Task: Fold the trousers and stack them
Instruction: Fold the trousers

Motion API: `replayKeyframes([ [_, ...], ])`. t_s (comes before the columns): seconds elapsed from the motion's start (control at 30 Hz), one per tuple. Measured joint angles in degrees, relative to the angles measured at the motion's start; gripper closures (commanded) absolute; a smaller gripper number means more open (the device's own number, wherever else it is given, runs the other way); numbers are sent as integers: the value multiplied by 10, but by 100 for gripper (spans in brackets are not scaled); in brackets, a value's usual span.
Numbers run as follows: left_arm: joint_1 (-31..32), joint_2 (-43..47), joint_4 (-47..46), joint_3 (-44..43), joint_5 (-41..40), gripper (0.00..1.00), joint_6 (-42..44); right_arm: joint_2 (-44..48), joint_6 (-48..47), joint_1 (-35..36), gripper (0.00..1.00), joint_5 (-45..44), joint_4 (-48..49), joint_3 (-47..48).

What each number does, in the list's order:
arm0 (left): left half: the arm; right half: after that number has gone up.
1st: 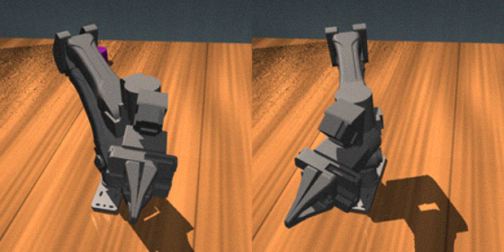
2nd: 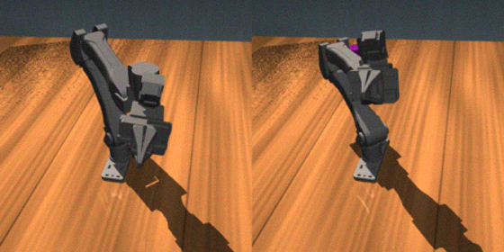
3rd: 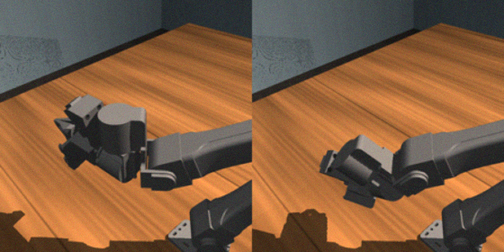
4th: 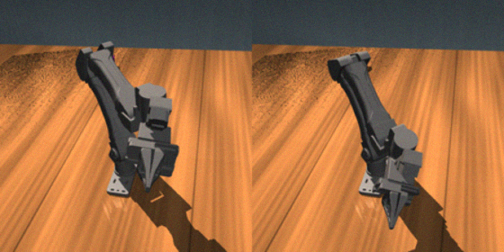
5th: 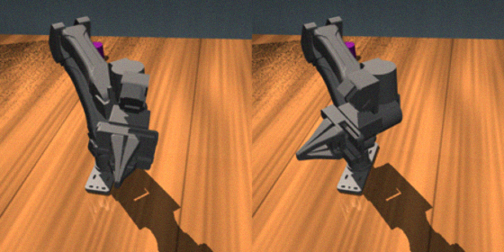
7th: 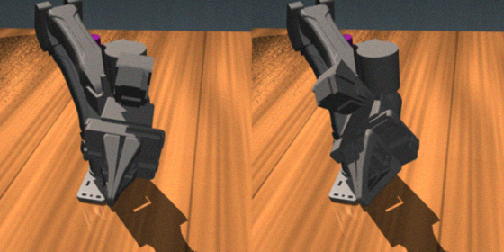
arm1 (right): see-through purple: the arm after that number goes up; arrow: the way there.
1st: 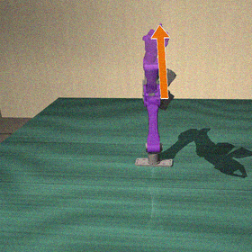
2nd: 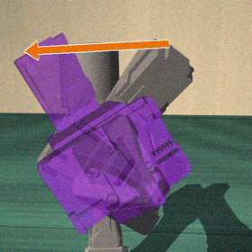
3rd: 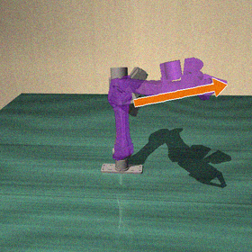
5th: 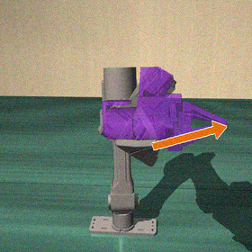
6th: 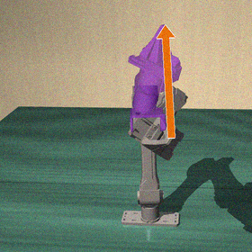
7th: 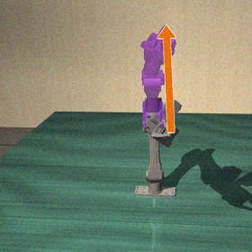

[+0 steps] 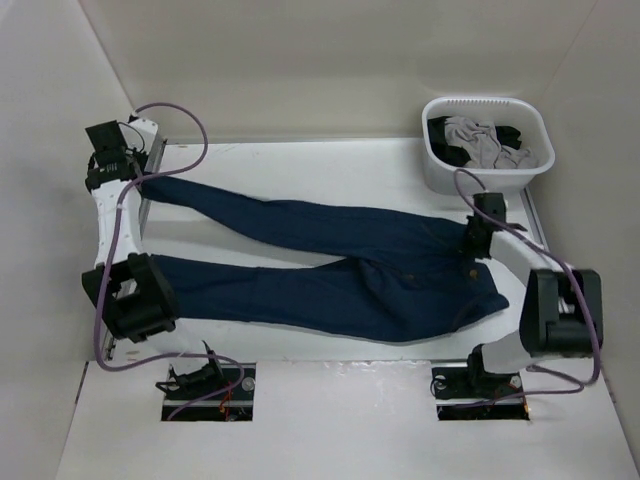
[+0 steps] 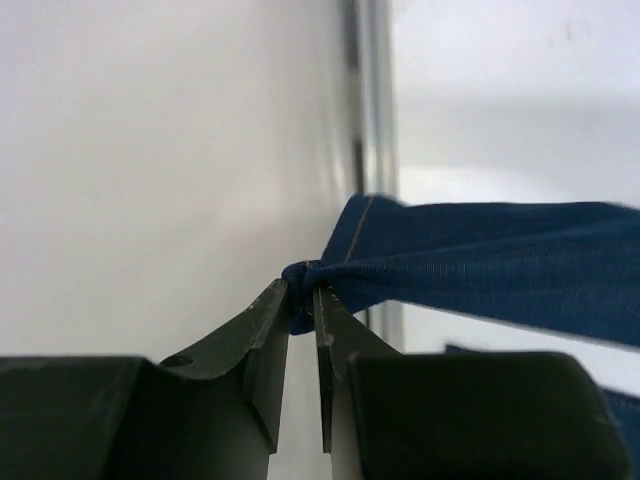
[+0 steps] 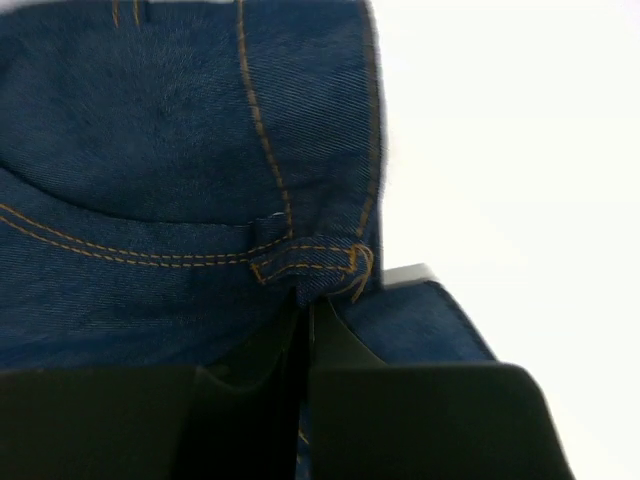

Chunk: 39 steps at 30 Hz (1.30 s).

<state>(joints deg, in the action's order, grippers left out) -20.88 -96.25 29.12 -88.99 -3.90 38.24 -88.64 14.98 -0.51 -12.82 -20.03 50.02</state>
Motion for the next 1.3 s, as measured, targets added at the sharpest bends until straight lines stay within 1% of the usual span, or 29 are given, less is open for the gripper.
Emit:
replayKeyframes([
  [0.03,0,17,-13,8,0,100,0,33,5,-15,95,2,-6,-19],
  [0.13,4,61,-42,58,0,100,9,122,26,-61,81,8,-19,-61],
  [0.17,7,75,-49,86,-1,100,15,143,33,-72,65,10,-24,-71],
  [0.2,8,89,-54,117,-2,99,22,161,42,-79,43,12,-33,-82],
  [0.23,9,99,-58,146,-3,99,28,176,55,-82,25,16,-43,-89],
  [0.27,9,110,-61,180,-4,99,33,190,65,-85,0,23,-53,-97],
  [0.33,8,127,-71,248,-3,99,41,219,78,-96,0,44,-66,-111],
  [0.43,7,142,-73,329,1,99,56,260,100,-151,0,65,-71,-119],
  [0.5,6,149,-73,367,2,98,66,261,105,-182,0,69,-65,-111],
  [0.6,6,159,-70,393,5,98,74,195,106,-187,0,73,-61,-64],
  [0.73,3,173,-79,395,7,98,75,67,111,-165,0,73,-32,13],
  [0.83,1,182,-83,395,6,98,77,-14,116,-150,0,73,-18,54],
  [0.9,-1,185,-85,394,5,98,78,-50,116,-143,0,71,-17,66],
  [1.0,-2,185,-88,394,3,97,78,-78,116,-139,0,65,-19,67],
  [1.03,-4,185,-88,393,3,97,78,-80,117,-137,0,63,-19,70],
  [1.07,-7,185,-88,392,2,97,78,-83,118,-136,5,61,-19,75],
  [1.17,-16,184,-89,386,1,97,78,-100,119,-130,30,53,-19,91],
  [1.2,-18,184,-90,384,0,97,78,-105,119,-127,42,50,-19,96],
  [1.23,-20,184,-91,381,0,97,77,-110,118,-124,72,49,-19,100],
  [1.27,-22,183,-93,379,0,97,76,-115,118,-121,91,49,-20,105],
  [1.3,-24,183,-93,376,0,97,75,-120,120,-118,99,49,-20,110],
])
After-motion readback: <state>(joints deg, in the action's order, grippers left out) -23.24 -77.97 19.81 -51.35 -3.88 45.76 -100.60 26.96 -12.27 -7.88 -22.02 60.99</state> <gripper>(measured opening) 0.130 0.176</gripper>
